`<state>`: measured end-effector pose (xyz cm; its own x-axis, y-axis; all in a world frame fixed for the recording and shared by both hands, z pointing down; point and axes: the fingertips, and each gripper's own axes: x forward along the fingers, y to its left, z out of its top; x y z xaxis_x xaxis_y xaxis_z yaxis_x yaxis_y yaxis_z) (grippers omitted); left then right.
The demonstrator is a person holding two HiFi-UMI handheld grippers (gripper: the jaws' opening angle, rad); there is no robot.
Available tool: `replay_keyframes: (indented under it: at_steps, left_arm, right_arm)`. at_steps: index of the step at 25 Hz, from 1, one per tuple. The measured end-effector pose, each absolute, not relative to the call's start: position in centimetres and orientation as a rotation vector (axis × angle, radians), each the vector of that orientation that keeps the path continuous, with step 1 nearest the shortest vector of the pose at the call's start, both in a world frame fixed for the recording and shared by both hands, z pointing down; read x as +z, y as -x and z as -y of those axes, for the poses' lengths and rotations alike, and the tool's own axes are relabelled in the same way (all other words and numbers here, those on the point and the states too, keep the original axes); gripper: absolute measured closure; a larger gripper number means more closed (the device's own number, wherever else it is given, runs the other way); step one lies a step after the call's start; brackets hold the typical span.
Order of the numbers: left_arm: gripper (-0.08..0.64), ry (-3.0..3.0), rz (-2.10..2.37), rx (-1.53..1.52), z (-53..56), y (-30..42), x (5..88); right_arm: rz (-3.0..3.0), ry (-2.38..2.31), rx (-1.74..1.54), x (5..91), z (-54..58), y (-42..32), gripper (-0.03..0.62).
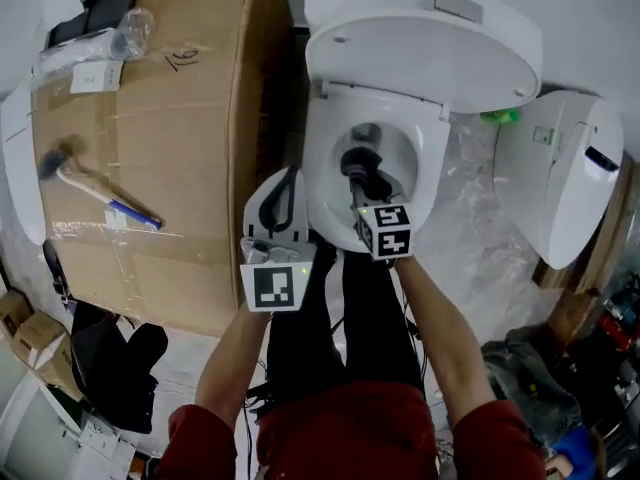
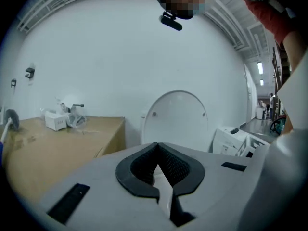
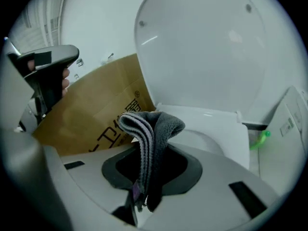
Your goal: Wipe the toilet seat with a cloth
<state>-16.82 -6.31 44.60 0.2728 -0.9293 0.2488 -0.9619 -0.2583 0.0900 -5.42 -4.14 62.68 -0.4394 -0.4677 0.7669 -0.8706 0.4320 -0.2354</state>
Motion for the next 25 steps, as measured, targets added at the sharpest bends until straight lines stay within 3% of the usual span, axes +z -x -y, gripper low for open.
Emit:
replay_keyframes:
  at_steps: [6, 10, 25]
  left_arm:
    - [0.548, -2.397, 1.675, 0.171, 3.8, 12.8, 34.4]
    - [0.548, -2.451, 1.645, 0.084, 2.2, 10.7, 27.1]
    - [0.548, -2.593, 1.858, -0.066, 2.9, 11.6, 5.6]
  right_arm:
    - [2.004, -1.347, 1.067, 52.4, -2.6, -2.2, 0.517]
    - [2.063, -1.498, 1.042, 44.0, -3.8, -5.8, 0.517]
    - [2.484, -1.761, 0.420, 14.5, 1.1, -11.1, 0.517]
